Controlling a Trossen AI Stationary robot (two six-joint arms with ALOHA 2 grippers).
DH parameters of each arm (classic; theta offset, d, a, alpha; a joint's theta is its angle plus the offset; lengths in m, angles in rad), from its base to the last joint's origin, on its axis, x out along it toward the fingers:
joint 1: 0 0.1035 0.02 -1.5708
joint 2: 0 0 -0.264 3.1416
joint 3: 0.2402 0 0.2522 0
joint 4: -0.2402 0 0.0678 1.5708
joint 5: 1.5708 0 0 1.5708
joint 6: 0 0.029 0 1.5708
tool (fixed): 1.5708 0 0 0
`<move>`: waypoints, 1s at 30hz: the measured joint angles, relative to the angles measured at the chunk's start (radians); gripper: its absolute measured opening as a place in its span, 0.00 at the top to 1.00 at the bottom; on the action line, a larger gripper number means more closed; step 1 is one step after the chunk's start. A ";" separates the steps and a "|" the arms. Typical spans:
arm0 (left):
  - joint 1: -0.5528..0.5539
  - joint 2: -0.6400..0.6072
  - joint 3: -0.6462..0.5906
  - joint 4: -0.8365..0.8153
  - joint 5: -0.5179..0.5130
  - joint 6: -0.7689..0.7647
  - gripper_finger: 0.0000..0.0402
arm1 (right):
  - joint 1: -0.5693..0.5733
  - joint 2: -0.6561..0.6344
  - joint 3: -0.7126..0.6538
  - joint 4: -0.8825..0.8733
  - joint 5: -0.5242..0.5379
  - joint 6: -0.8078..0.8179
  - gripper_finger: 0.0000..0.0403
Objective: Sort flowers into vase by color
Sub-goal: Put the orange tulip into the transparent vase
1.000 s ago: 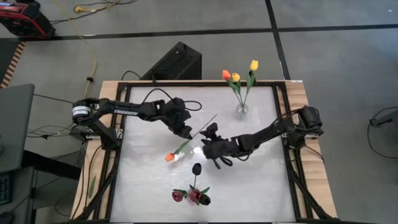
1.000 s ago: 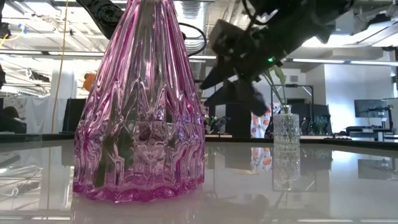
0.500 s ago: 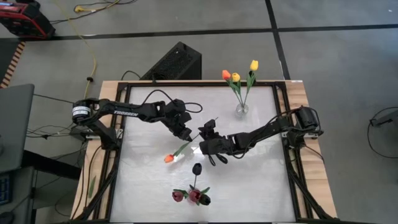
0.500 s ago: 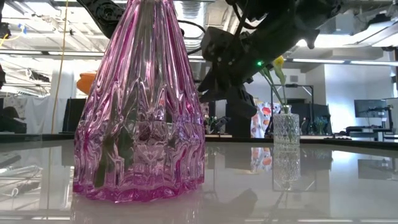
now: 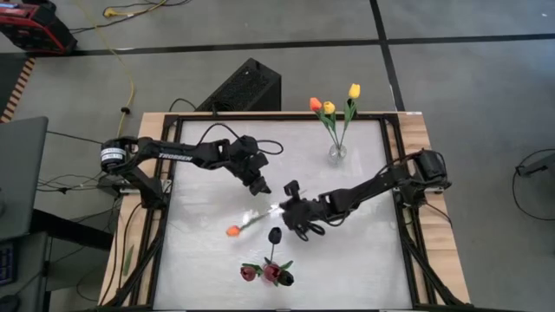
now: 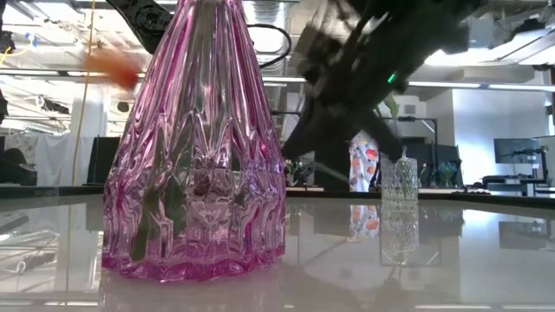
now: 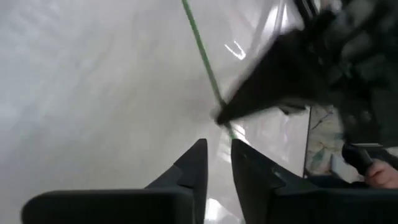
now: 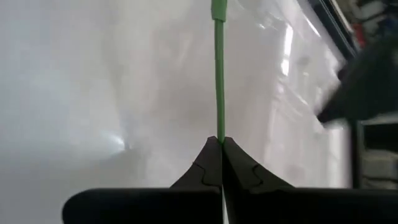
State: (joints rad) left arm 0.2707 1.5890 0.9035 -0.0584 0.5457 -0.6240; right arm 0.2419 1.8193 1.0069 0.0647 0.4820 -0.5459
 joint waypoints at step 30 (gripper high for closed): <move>0.036 -0.002 -0.043 -0.054 -0.150 0.390 0.80 | -0.506 -1.122 -0.894 0.766 -0.039 0.394 0.95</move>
State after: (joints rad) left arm 0.3066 1.5875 0.8604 -0.1126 0.3955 -0.2344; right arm -0.2642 0.6973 0.1129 0.8310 0.4425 -0.1515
